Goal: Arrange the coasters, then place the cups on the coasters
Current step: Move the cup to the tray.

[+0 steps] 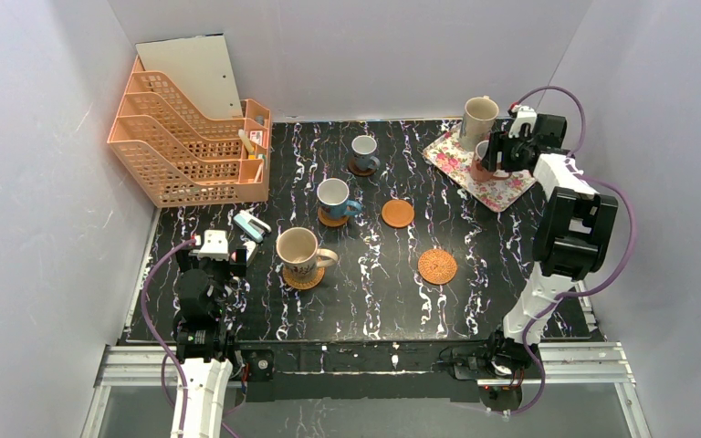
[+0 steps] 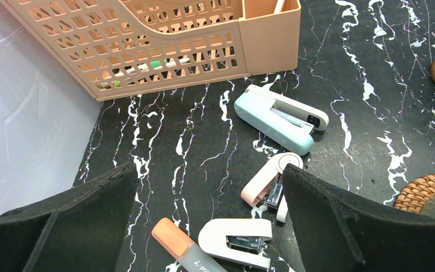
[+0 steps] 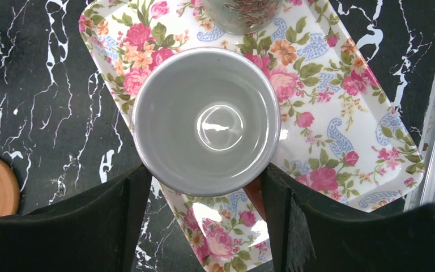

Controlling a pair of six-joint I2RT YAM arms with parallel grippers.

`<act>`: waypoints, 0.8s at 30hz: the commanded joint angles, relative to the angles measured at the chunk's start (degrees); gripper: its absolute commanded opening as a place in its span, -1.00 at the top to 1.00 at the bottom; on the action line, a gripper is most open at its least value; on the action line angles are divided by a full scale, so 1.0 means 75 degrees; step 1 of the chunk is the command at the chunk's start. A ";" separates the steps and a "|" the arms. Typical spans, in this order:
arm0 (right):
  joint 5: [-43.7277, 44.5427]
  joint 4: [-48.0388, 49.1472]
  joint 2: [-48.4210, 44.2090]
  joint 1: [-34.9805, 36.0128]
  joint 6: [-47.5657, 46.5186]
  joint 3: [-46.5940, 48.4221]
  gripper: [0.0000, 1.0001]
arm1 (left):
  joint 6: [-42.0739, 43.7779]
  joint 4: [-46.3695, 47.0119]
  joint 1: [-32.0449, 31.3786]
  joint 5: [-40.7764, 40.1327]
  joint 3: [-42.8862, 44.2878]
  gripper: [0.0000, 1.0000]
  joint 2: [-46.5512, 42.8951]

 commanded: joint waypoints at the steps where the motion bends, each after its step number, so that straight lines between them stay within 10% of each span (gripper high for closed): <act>1: 0.0475 0.0807 -0.0163 0.0075 0.0348 -0.0479 -0.52 | 0.0025 0.0051 0.0032 -0.0090 -0.0054 -0.93 -0.0022; 6: 0.0600 0.1076 -0.0219 0.0139 0.0670 -0.0625 -0.57 | 0.0013 0.0051 0.0032 -0.0116 -0.0054 -0.93 -0.0021; 10: 0.0413 0.1052 -0.0335 0.0140 0.0711 -0.0650 -0.97 | 0.0011 0.0046 0.0029 -0.0132 -0.0054 -0.93 -0.0022; 24: -0.0289 0.0349 -0.0302 0.0002 -0.0259 -0.0320 -0.93 | 0.0017 0.0057 0.0027 -0.0150 -0.0072 -0.93 -0.0068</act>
